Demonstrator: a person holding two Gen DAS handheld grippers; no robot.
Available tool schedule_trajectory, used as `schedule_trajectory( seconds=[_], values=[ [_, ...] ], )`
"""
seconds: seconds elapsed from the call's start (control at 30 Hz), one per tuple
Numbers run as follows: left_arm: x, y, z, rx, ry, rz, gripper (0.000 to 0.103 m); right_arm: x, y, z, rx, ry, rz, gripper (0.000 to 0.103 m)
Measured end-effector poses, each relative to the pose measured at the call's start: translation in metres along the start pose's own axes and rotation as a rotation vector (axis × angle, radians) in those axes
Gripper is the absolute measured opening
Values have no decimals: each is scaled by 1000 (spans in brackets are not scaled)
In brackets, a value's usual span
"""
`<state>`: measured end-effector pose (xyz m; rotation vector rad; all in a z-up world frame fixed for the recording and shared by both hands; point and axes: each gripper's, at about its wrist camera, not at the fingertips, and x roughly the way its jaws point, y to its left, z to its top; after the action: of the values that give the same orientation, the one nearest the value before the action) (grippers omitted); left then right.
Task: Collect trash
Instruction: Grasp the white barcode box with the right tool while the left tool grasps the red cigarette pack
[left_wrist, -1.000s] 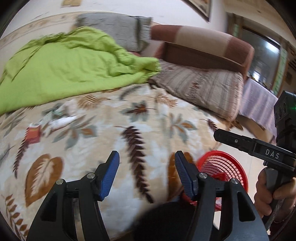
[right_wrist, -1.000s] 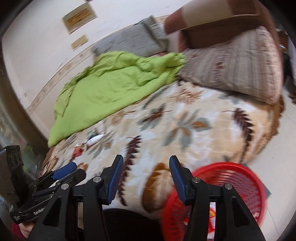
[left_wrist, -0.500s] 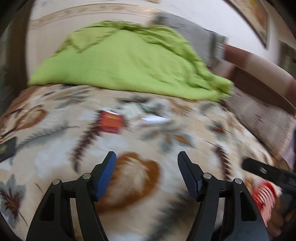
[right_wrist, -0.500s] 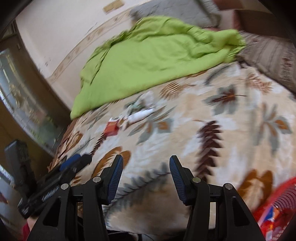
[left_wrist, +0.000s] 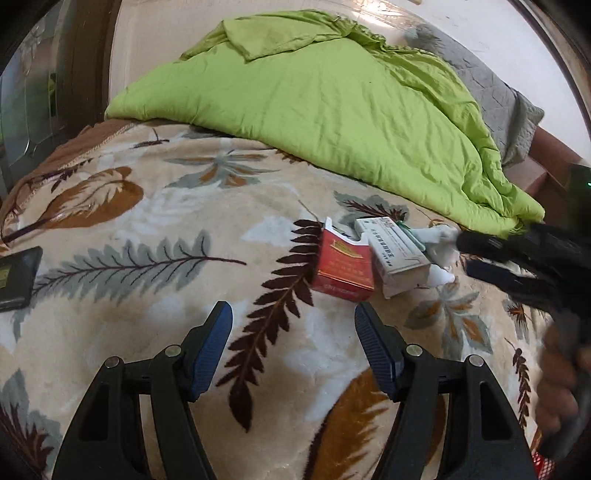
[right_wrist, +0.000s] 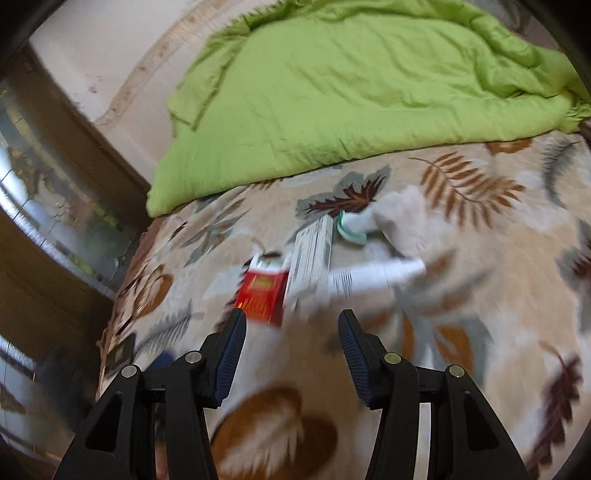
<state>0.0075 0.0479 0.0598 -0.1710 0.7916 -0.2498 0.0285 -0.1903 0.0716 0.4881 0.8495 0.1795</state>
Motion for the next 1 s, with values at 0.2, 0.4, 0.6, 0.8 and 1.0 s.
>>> schedule_trajectory(
  seconds=[0.2,0.4,0.6,0.8,1.0],
  values=[
    [6,7,5,-22,5,0,68,71,-13,43,26,77,-42,56],
    [12,8,10,-24,5,4,68,114,-15,51,62,166,23,42],
    [16,0,12,-11,2,-18,68,86,-1,32,60,70,58,14],
    [27,-28,23,67,-42,-52,75,-3,-1,-1,45,-127,-46,14],
    [69,-49,35,80,36,1,77,-40,-14,-44,67,-239,-146,14]
  ],
)
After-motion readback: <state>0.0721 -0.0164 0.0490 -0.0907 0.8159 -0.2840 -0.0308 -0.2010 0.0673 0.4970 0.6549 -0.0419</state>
